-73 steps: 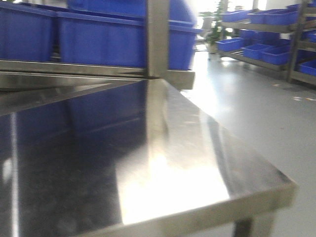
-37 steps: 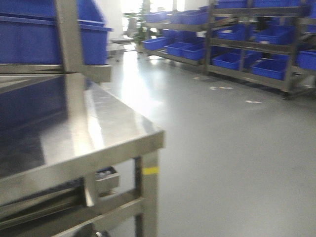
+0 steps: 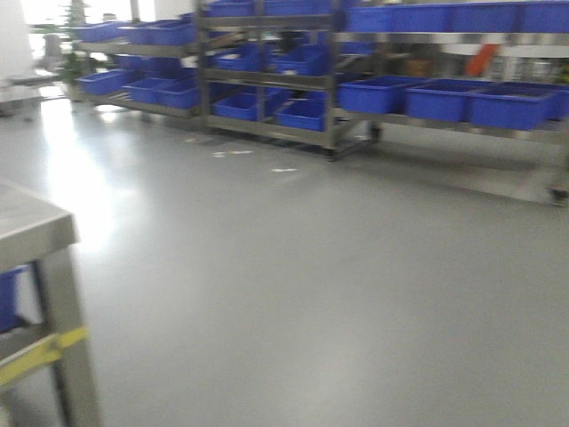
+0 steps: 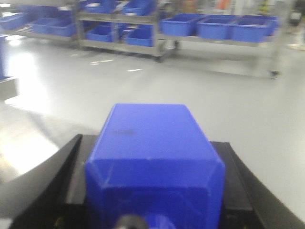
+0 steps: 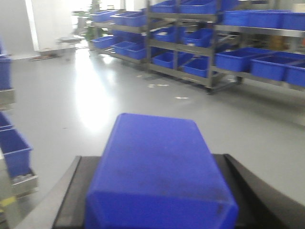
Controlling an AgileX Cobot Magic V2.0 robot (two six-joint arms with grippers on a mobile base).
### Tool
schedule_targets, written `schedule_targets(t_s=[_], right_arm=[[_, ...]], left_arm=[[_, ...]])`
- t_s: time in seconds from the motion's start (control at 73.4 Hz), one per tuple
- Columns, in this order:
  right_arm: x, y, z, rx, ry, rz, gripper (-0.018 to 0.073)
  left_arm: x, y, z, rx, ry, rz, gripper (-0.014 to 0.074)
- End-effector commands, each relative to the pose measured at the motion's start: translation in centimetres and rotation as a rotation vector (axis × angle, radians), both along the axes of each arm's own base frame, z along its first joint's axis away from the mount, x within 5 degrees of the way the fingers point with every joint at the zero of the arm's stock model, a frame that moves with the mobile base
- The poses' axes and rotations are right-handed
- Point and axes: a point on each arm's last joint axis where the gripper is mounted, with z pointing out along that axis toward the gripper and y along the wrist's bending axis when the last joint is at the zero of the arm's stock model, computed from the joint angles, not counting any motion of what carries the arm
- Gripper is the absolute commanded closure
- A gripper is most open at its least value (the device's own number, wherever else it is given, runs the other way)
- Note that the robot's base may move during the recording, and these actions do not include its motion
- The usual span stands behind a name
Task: Pick and sort blue part to right shelf
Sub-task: 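Drive the base away from the steel table holding both blocks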
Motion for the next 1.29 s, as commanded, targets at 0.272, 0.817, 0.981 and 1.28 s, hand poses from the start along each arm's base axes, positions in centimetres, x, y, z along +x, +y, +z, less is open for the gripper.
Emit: schedule_targets(t_s=[0.272,0.817,0.981,1.28], right_arm=[[0.03,0.03,1.67,0.007,-0.102,-0.001,0.033],[0.03,0.03,1.67,0.007,-0.102,-0.001,0.033],[0.05,0.04,1.67,0.006,-0.101,-0.001,0.033],[0.03,0.03,1.67,0.007,-0.102,-0.001,0.033]], left_arm=[[0.14,-0.03,1.75,-0.022,-0.106,-0.004,0.0389],[0.14,-0.03,1.75,-0.022,-0.106,-0.004,0.0389],[0.14,-0.03,1.75,-0.022,-0.106,-0.004,0.0389],[0.14,-0.03,1.75,-0.022,-0.105,-0.004,0.0389]])
